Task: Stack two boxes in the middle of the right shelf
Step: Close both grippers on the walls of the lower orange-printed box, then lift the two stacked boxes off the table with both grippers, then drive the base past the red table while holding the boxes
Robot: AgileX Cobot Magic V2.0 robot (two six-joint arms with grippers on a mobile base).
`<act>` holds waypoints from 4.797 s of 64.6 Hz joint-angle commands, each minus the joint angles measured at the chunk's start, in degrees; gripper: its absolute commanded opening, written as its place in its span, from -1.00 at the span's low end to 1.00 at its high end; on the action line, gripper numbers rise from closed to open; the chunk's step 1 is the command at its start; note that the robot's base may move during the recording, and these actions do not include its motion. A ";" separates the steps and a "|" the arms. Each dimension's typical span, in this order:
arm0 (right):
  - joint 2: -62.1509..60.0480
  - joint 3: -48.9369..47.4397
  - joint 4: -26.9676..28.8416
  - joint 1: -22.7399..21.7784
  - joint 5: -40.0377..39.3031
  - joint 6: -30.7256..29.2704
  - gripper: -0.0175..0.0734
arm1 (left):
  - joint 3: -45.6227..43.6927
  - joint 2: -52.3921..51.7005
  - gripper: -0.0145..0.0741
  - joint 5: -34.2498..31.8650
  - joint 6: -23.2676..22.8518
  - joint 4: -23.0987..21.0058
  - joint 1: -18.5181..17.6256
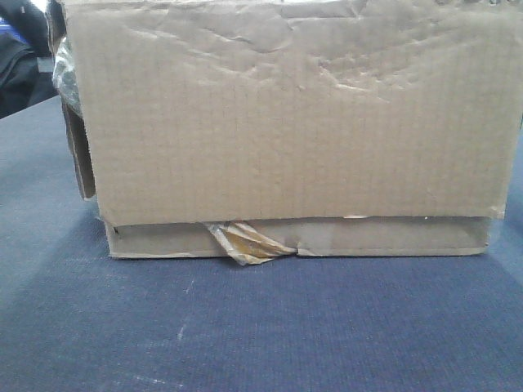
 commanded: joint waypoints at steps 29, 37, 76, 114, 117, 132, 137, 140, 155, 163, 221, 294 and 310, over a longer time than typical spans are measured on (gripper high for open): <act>0.44 -0.54 -0.27 -0.01 3.41 -0.65 -0.95 | 0.04 -0.07 -0.92 -0.49 -4.15 -1.52 0.06; -0.15 -0.54 -0.19 -0.01 3.86 -0.65 -0.95 | -0.31 -0.77 -0.92 -0.49 -4.62 -1.62 0.06; -15.07 -7.85 0.73 -0.01 2.35 -0.65 -0.95 | -5.98 -17.59 -0.92 -0.49 -4.62 0.40 -0.50; -17.95 -15.19 2.67 -0.01 2.19 -0.65 -0.95 | -16.07 -19.33 -0.92 -0.49 -4.62 0.28 -0.50; -17.95 -15.19 2.67 -0.01 2.19 -0.65 -0.95 | -16.07 -19.33 -0.92 -0.49 -4.62 0.28 -0.50; -17.95 -15.19 2.67 -0.01 1.91 -0.65 -0.95 | -16.07 -19.33 -0.92 -0.49 -4.62 0.28 -0.50; -17.95 -15.19 2.67 -0.01 1.91 -0.65 -0.95 | -16.07 -19.33 -0.92 -0.49 -4.62 0.28 -0.50; -17.95 -15.19 2.67 -0.01 1.91 -0.65 -0.95 | -16.07 -19.33 -0.92 -0.49 -4.62 0.28 -0.50; -17.95 -15.19 2.67 -0.01 1.91 -0.65 -0.95 | -16.07 -19.33 -0.92 -0.49 -4.62 0.28 -0.50; -17.95 -15.19 2.67 -0.01 1.91 -0.65 -0.95 | -16.07 -19.33 -0.92 -0.49 -4.62 0.28 -0.50; -15.24 -15.19 2.67 -0.01 1.51 -0.65 -0.95 | -16.07 -19.33 -0.92 -0.49 -4.62 0.28 -0.50; -15.26 -15.19 2.67 -0.01 1.11 -0.65 -0.95 | -16.07 -19.33 -0.92 -0.49 -4.62 0.28 -0.50; -15.26 -15.19 2.67 -0.01 0.67 -0.65 -0.95 | -16.07 -19.33 -0.92 -0.49 -4.62 0.28 -0.50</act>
